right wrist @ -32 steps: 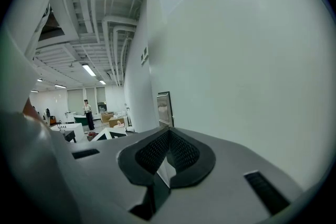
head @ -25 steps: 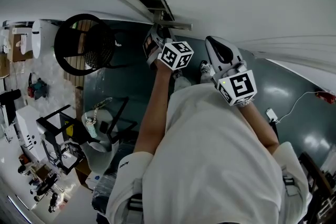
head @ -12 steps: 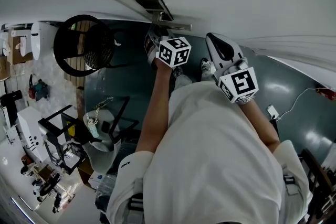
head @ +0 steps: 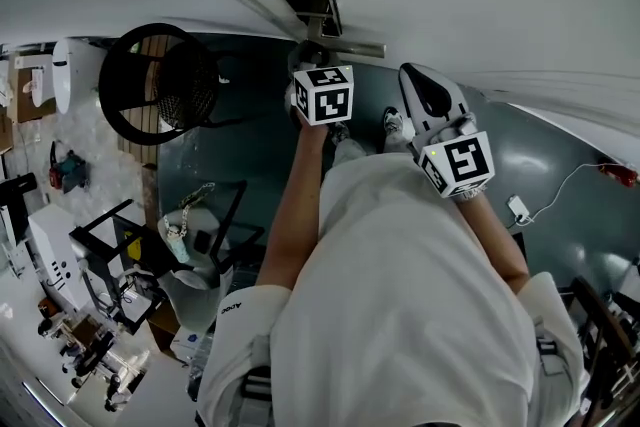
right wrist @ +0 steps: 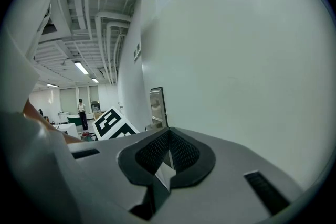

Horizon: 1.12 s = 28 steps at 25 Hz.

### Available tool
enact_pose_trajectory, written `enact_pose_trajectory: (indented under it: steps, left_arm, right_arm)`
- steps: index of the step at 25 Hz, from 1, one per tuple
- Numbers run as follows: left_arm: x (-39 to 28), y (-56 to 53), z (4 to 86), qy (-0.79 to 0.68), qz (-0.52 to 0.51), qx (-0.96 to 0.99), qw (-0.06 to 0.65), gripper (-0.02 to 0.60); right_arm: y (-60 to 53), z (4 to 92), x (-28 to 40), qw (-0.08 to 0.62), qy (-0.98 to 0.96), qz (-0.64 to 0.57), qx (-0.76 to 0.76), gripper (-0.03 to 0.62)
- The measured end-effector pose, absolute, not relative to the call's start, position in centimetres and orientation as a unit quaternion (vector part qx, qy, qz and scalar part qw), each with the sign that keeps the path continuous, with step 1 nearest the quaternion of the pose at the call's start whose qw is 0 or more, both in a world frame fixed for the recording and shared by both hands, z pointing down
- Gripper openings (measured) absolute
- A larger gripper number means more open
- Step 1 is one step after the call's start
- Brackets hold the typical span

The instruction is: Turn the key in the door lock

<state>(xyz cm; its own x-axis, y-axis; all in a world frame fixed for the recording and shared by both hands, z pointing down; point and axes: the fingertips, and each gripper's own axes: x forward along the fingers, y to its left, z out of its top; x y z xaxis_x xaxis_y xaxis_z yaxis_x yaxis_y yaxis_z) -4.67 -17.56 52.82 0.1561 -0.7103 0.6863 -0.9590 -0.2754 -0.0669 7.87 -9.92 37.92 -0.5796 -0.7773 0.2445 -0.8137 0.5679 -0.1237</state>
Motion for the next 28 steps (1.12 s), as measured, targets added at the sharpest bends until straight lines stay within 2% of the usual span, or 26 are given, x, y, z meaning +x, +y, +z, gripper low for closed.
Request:
enact_pose_trajectory:
  steps: [10,17,28]
  left_arm:
    - [-4.8,-17.4,52.7,-0.504,0.231,0.767,0.325,0.058]
    - [-4.6,-17.3,52.5,-0.454,0.186,0.789,0.369,0.060]
    - [-4.4,-17.2,52.6,-0.370,0.079,0.790,0.482,0.040]
  right_arm:
    - [-10.1,38.2,6.8,0.081,-0.859,0.114,0.492,-0.008]
    - [-10.2,37.8,5.1,0.079,-0.855,0.106,0.502,-0.008]
    - [-10.5,38.0,3.0,0.086,-0.846,0.102,0.517,-0.008]
